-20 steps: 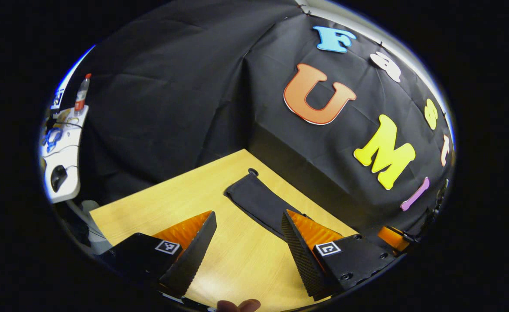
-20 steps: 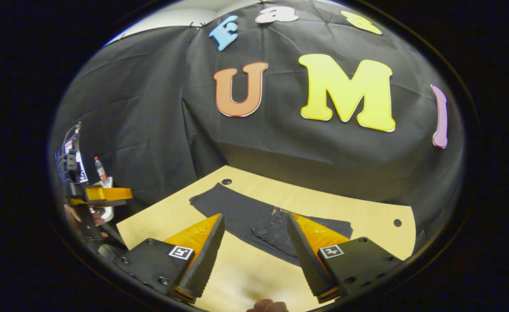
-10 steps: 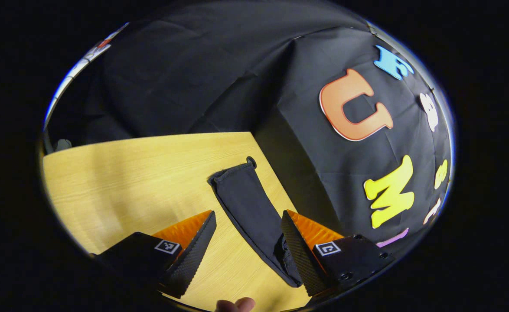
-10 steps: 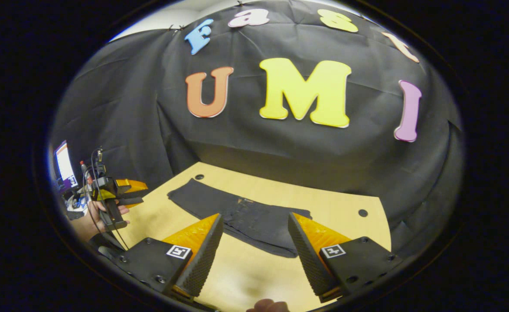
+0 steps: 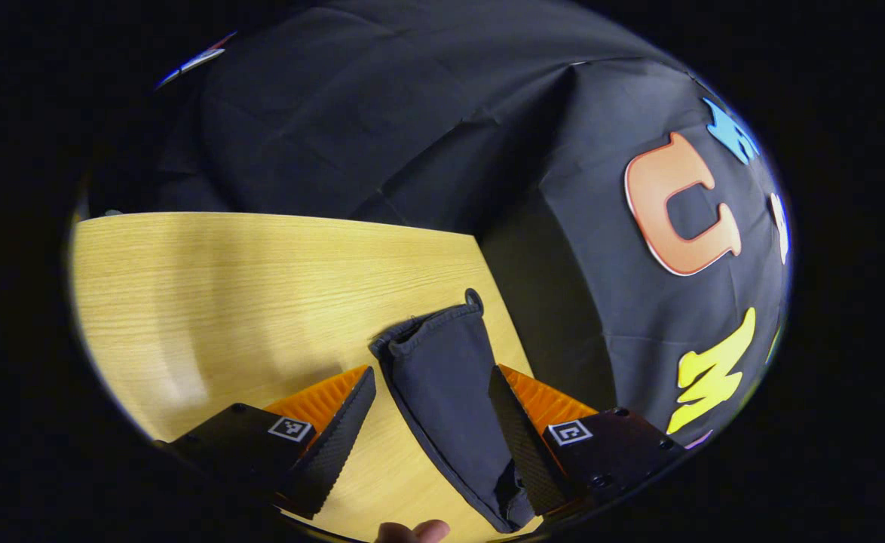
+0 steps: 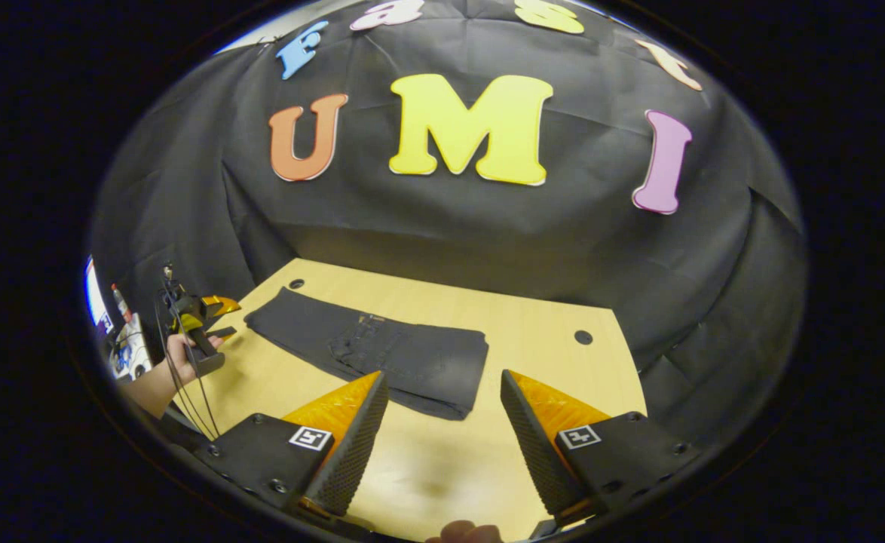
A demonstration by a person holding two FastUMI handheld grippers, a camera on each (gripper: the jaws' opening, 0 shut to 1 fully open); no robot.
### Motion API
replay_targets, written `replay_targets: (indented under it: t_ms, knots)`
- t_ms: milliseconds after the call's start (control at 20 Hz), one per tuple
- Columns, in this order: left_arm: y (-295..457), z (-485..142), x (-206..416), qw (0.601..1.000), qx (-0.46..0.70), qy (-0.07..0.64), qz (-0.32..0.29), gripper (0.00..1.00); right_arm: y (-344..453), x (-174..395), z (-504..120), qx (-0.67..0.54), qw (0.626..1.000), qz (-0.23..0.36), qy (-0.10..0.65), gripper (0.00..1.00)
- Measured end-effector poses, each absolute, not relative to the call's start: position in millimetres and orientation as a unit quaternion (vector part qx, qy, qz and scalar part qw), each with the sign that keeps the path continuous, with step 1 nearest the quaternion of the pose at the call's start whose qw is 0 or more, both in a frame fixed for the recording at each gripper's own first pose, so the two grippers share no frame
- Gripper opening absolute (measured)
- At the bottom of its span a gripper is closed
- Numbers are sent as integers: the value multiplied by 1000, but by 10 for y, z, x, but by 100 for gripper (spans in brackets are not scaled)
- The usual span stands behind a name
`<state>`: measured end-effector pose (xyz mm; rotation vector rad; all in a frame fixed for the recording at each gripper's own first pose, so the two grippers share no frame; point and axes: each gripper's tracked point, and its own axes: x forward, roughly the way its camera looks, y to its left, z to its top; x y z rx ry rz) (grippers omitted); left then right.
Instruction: Grasp the waist and the cuffs of the jeans and fold them to make the two legs overlap; first hold the waist and fold one-third of the jeans toward the cuffs, then hold the cuffs and fold the remaining one-third in the same direction to finish folding.
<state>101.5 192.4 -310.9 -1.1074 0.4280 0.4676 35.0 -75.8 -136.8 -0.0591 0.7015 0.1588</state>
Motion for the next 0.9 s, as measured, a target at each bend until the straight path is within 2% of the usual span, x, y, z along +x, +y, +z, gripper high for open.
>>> replay_targets:
  t_ms: [50, 250, 350, 750, 900]
  knots:
    - [1945, -3133, 1052, 801, -520, 197, 223, 98, -782, 354, -1364, -29, 935, 72, 346, 91]
    - [1993, -3384, 1148, 795, -513, 214, 243, 98, -843, 340, -1371, -32, 934, 61, 351, 93]
    - [2015, -3401, 1206, 793, -519, 208, 243, 98, -869, 341, -1386, -28, 933, 55, 353, 91]
    - [2088, -3431, 1348, 794, -523, 200, 237, 96, -975, 290, -1491, -11, 928, 33, 372, 93]
    - [2096, -3464, 1409, 799, -522, 195, 227, 92, -976, 265, -1509, -12, 926, 32, 376, 93]
